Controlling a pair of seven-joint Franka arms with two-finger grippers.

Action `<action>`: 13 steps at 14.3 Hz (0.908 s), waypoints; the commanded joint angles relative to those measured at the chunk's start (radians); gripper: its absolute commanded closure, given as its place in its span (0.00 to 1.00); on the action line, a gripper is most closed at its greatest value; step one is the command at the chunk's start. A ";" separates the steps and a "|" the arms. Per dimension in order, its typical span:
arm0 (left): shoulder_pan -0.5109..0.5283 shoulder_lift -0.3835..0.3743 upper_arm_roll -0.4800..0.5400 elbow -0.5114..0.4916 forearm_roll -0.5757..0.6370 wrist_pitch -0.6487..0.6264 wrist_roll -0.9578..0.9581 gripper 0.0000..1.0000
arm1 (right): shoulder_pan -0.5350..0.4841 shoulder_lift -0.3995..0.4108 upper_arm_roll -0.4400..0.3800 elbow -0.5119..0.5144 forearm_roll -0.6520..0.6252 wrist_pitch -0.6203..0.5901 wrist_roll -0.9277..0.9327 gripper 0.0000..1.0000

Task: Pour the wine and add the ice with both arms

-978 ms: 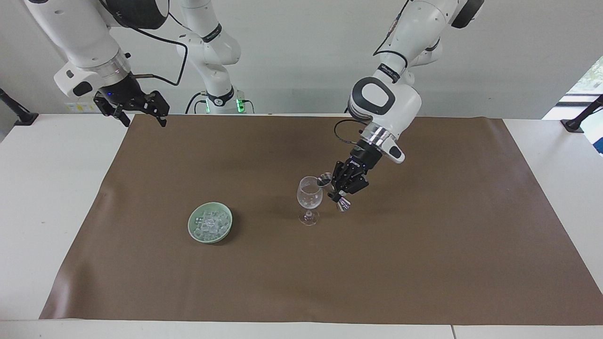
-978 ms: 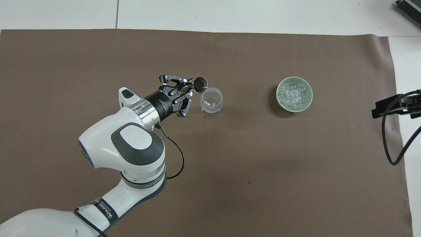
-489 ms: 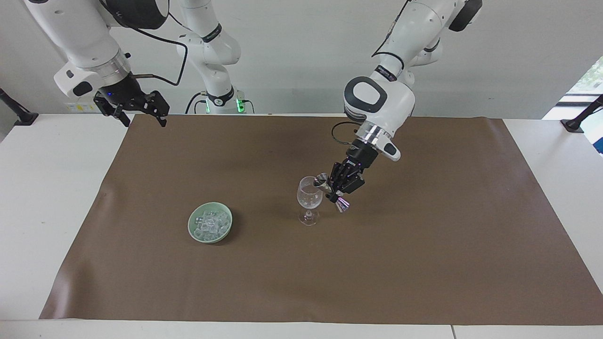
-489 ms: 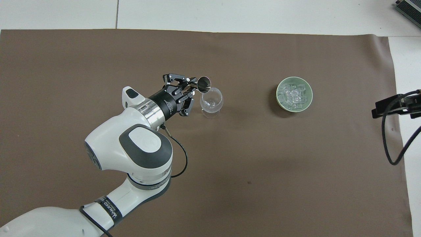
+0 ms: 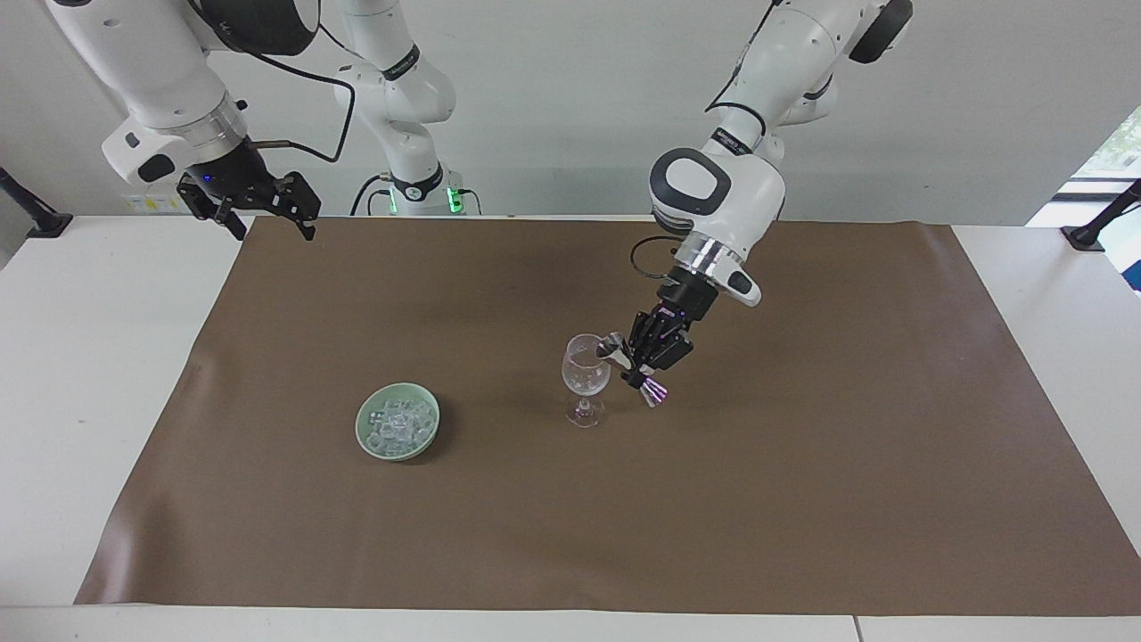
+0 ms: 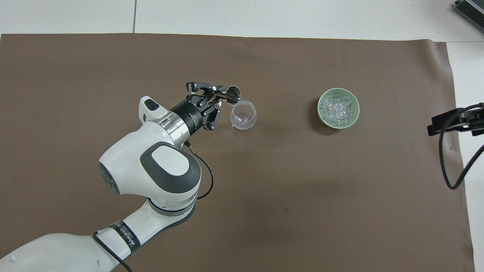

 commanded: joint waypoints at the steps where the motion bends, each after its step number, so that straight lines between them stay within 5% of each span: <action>1: -0.018 0.026 -0.001 0.026 0.035 0.042 0.031 1.00 | -0.003 -0.012 -0.003 -0.011 0.024 0.003 -0.020 0.00; 13: -0.026 0.027 -0.002 0.020 0.038 0.102 0.143 1.00 | -0.003 -0.012 -0.003 -0.011 0.024 0.003 -0.020 0.00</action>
